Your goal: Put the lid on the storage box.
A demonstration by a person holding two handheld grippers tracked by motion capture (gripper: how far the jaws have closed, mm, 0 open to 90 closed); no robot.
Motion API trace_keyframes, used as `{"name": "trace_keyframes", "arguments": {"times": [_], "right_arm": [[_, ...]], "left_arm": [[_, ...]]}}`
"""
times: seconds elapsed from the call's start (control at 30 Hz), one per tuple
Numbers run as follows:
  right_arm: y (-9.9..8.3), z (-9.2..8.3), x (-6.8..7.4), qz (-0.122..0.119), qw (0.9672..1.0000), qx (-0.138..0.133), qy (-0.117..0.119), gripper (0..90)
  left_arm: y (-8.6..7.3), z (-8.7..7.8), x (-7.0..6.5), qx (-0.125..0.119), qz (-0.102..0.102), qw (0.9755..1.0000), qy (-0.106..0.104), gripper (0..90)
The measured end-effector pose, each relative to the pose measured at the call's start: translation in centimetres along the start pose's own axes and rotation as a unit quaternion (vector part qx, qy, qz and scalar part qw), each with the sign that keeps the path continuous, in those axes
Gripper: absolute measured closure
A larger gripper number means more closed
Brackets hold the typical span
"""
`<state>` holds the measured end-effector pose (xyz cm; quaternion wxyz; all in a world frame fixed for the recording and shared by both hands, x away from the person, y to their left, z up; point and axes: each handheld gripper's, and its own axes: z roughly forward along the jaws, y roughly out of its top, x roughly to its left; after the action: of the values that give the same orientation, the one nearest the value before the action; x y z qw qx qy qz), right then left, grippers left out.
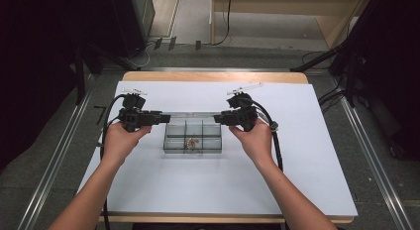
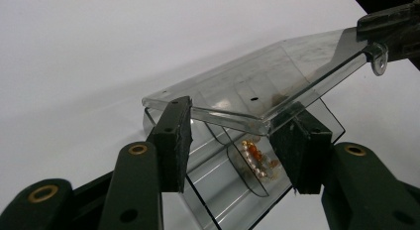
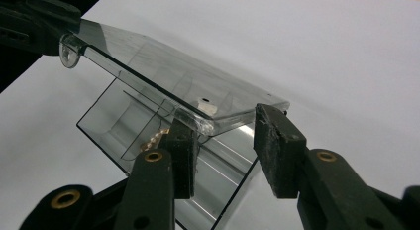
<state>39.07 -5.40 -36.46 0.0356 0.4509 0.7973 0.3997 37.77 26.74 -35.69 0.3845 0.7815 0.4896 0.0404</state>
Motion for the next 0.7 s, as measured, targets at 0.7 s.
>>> {"name": "trace_keyframes", "arguments": {"times": [0.7], "right_arm": [[-2.1,-0.2,0.5,-0.011,0.9999,0.004,0.004,63.3]], "left_arm": [[-1.9,-0.1,-0.7,0.009,0.006,0.9999,0.006,51.4]]}}
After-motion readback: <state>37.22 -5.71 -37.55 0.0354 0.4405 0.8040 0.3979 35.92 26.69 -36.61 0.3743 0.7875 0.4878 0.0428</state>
